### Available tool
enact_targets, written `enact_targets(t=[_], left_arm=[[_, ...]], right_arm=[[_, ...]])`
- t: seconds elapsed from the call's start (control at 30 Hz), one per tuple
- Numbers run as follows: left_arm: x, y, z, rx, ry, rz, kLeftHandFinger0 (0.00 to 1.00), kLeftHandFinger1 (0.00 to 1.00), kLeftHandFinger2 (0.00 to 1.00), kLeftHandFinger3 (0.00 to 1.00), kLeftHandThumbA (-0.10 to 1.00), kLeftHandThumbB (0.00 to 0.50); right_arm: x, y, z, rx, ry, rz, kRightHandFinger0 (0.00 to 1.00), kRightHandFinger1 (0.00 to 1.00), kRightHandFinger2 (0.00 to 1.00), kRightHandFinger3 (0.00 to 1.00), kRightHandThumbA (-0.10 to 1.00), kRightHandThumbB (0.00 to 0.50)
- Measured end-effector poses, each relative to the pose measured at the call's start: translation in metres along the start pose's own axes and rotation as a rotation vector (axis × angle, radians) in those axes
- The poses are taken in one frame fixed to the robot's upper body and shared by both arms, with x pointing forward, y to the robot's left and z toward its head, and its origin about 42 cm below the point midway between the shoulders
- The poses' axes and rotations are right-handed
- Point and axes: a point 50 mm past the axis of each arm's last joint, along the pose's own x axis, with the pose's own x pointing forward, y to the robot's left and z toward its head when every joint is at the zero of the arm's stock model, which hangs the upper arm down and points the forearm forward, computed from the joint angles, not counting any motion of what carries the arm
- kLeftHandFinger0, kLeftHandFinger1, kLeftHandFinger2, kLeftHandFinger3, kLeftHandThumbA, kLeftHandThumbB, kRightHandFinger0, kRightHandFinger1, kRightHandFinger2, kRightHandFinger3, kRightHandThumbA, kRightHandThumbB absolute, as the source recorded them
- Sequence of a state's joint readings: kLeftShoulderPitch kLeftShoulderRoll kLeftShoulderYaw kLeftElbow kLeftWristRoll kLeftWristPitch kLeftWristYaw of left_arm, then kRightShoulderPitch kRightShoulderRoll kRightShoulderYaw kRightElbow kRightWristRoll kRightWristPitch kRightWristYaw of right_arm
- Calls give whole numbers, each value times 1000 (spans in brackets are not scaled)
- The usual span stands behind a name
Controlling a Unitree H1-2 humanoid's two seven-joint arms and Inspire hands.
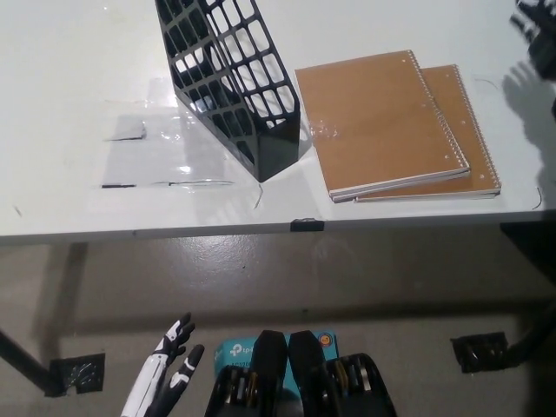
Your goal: Use the right hand to pick up a book from the book holder on the left side and put it on another book on the right side
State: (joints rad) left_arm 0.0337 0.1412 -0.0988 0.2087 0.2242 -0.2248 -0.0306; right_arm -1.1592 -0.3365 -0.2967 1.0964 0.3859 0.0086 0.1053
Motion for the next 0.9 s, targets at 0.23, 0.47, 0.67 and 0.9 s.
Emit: enact_targets(t=[0.23,0.47,0.67,0.9], left_arm=[[11,2,5,5,-16,-1,1000,1000,1000,1000,995,141],[28,5,12,13,-38,-1,1000,1000,1000,1000,1000,155],[45,9,23,20,-71,1,1000,1000,1000,1000,1000,183],[59,12,31,26,-93,2,1000,1000,1000,1000,1000,112]], right_arm=[[-21,-3,4,-53,-97,48,1000,1000,1000,1000,691,309],[-61,-22,-29,-88,-100,59,1000,1000,1000,1000,653,296],[-107,-33,-66,-113,-73,75,1000,1000,1000,1000,754,257],[-163,-29,-97,-133,-55,123,1000,1000,1000,1000,749,267]])
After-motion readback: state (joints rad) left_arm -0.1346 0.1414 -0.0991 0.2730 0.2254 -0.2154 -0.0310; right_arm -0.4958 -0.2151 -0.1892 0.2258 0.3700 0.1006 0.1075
